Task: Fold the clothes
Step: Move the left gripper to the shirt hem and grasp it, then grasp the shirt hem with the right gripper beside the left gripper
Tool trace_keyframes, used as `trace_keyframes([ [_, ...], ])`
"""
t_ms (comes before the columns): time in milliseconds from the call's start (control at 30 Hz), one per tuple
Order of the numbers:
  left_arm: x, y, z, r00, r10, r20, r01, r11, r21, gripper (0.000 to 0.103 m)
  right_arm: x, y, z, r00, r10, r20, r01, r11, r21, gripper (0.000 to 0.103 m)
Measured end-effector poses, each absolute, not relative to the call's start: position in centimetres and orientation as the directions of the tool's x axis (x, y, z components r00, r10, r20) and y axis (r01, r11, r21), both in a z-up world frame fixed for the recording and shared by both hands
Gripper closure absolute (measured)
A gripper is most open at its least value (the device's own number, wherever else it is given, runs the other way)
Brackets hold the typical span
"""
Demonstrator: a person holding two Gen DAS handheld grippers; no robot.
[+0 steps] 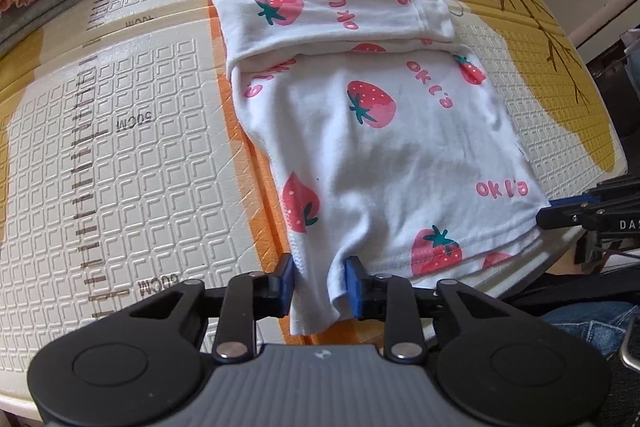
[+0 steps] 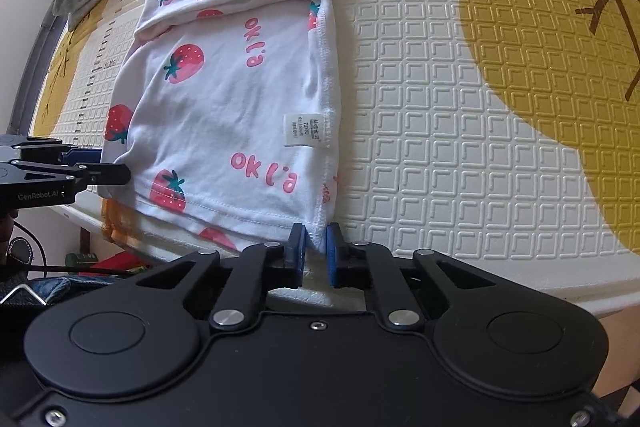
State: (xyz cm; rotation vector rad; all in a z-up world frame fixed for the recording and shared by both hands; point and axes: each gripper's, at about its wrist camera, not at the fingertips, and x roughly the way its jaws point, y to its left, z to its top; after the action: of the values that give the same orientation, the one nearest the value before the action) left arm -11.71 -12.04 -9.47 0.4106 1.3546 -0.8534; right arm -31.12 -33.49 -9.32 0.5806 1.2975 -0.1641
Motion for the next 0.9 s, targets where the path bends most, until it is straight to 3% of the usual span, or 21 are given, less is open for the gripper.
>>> trace_keyframes([
  [433, -10.9, -9.8, -9.1, -0.117, -0.387, -0.915, 0.632, 0.681, -0.369, 0.078, -31.2, -34.4, -9.5, 0.286, 0.223, -0.932, 0.441, 0.833, 0.335, 0.095],
  [900, -8.7, -6.8, -11.6, -0.198, -0.506, -0.839, 0.360, 0.759, -0.543, 0.077, -31.2, -35.7, -10.5, 0.273, 0.288, -0.918, 0.504, 0.770, 0.391, 0.092],
])
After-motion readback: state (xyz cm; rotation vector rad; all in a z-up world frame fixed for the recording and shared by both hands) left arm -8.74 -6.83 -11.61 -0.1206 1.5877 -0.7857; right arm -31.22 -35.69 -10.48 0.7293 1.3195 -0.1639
